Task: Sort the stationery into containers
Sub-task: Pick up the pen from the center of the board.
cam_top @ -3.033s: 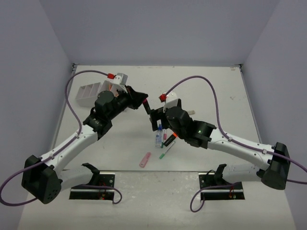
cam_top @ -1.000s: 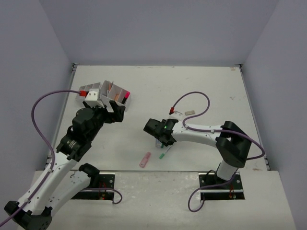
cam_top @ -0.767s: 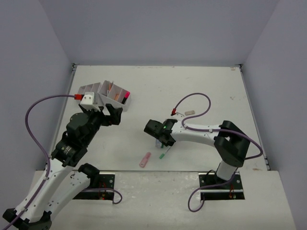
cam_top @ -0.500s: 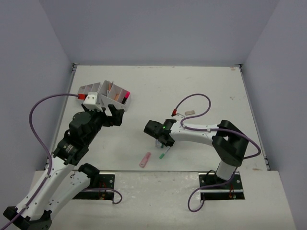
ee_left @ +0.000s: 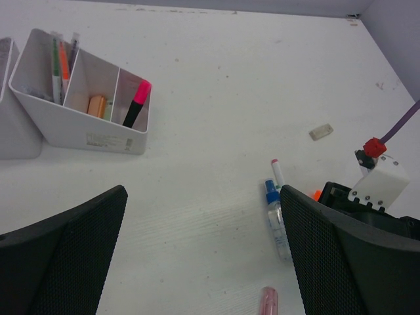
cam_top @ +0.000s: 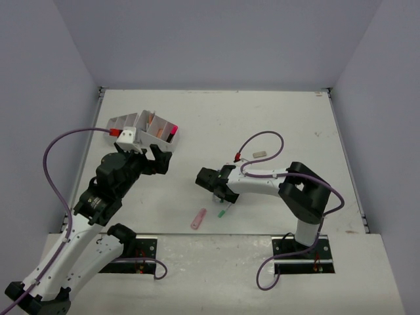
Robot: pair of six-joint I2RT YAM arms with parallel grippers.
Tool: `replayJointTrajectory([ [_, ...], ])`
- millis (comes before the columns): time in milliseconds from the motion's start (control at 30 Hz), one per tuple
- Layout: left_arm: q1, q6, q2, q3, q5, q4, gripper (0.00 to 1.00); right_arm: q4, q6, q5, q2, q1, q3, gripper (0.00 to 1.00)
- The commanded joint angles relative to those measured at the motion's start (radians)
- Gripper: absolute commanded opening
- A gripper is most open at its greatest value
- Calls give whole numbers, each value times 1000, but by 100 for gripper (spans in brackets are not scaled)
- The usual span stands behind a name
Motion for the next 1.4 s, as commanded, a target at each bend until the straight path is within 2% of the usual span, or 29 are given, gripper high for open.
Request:
replayJointTrajectory([
  [0,-2,32,-2,-3,23,1,100,22,54,39,10,-14,-22,40],
  [467,-3,11,16,7,49,7,100,40,73,33,5,-36,-65,33],
  [567,-2,-17,23,7,76,23,100,44,72,41,-12,-36,-76,21],
  [667,-2,-69,32,-7,110,59,100,44,44,95,-74,-35,-78,18],
  [733,-2,-112,44,-32,161,115,100,22,19,155,-126,-34,-65,12],
  [800,-3,-171,66,-63,219,208,100,-15,-13,226,-177,-33,-41,1],
  [867,-2,-218,93,-81,289,284,100,-59,-43,288,-230,-30,-18,0],
  [967,-2,-308,156,-87,372,425,100,32,-300,384,-330,-6,-29,0],
  [1033,-2,-359,211,-95,466,516,100,229,-509,398,-396,26,-97,0],
  [1067,-2,-381,217,-96,504,556,100,375,-663,376,-432,40,-108,0],
  [1100,-2,-415,253,-96,541,633,100,509,-927,261,-514,52,-191,0],
  [1167,-3,-450,298,-94,607,707,100,731,-1160,56,-627,76,-309,0],
  [1233,-14,-477,356,-93,694,783,100,896,-1234,-141,-782,85,-425,0],
  [1367,-76,-507,413,-108,734,870,100,886,-1288,-194,-851,93,-433,0],
])
